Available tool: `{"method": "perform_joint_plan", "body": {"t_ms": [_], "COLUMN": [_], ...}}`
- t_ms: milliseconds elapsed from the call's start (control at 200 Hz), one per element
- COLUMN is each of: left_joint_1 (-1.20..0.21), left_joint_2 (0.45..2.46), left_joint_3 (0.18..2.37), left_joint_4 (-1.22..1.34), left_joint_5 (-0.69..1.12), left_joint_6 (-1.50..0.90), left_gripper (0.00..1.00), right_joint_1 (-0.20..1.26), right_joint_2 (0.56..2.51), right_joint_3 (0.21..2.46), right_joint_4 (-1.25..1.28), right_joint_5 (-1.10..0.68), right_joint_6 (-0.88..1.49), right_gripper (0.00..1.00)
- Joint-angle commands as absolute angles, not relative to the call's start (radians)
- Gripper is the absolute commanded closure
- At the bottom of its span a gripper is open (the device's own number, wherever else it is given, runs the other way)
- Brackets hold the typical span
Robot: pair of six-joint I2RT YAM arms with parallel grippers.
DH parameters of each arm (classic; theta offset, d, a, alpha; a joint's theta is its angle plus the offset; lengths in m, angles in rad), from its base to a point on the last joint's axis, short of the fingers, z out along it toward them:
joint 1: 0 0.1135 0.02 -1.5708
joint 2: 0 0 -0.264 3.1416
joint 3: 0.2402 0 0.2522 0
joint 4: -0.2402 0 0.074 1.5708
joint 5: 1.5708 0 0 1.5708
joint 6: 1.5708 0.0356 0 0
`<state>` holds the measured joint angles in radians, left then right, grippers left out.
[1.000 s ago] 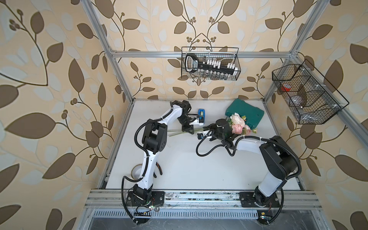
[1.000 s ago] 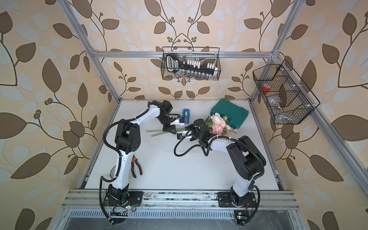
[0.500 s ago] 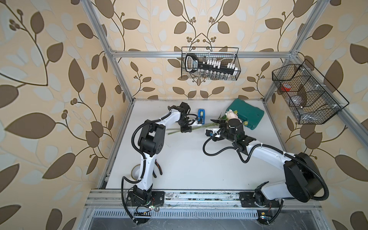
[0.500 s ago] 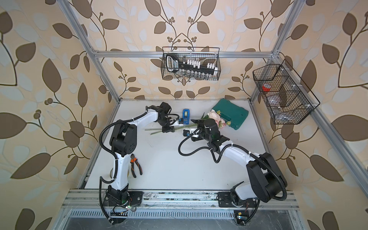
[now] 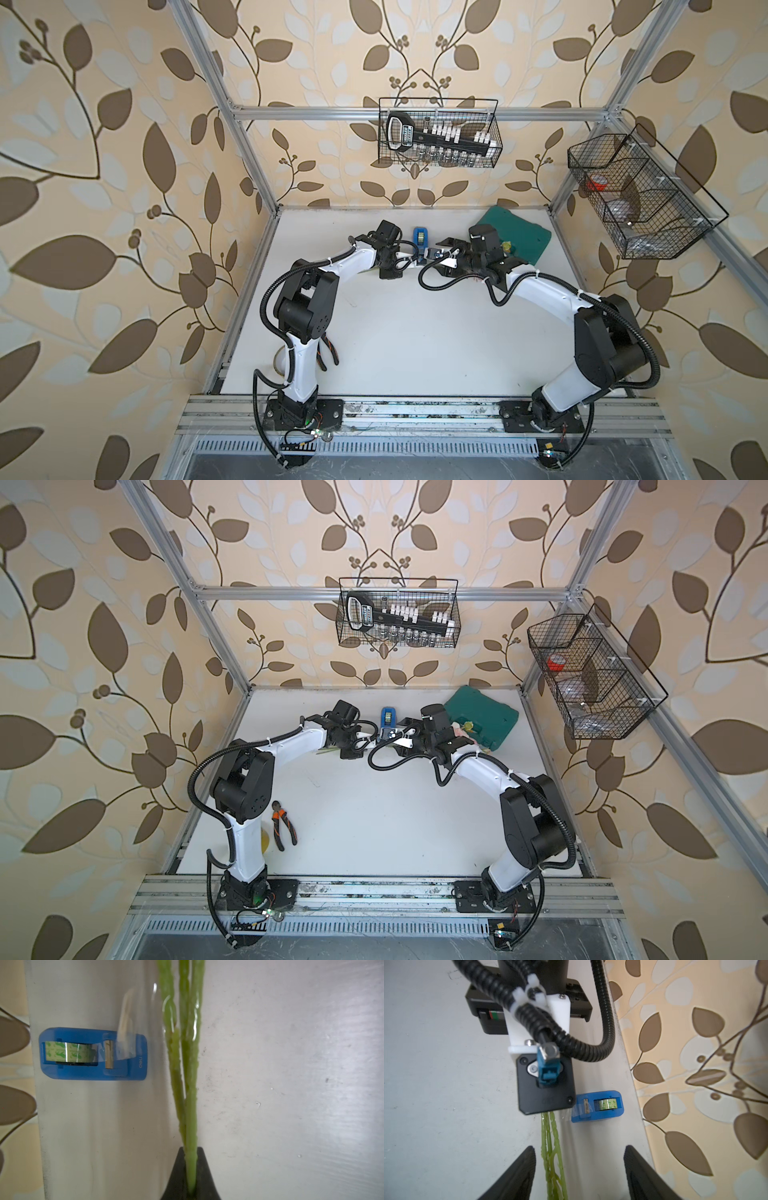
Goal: Wrap bouquets with tape
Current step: Wrap the tape around the bouquet.
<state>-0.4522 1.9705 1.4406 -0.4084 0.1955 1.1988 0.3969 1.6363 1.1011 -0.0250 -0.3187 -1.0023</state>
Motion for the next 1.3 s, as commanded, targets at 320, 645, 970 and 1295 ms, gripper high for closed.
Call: {"method": "perform_joint_plan", "body": {"t_ms": [320,645,970,1295], "left_joint_1": [-0.47,-0.501,-0.521,-0.534], "left_joint_2": [1.815,1.784,1.75,1.714], "left_joint_3": [1.225,1.108,1.021,0.988], "left_joint_4": [0.03,0.301,0.472,0.511], "left_joint_5": [0.104,0.032,0.011,-0.008], "left_joint_6": [1.328,1.4,1.441,1.437], "left_gripper": [1.0,1.0,1.0,1.0], "right_joint_1": [0.38,0.379,0.38,0.382], "right_joint_2": [1.819,1.926,1.927,1.921], "right_joint_3": [1.311,1.463,1.469,1.479], "right_joint_4": [-0.269,-0.459,-0.48,-0.476], "right_joint_5": [-0.367,-0.404,-0.385,-0.374], "right_joint_6": [-0.926,-0.913,-0.897,-0.888], "right_gripper": [0.38,0.4,0.49,0.74]}}
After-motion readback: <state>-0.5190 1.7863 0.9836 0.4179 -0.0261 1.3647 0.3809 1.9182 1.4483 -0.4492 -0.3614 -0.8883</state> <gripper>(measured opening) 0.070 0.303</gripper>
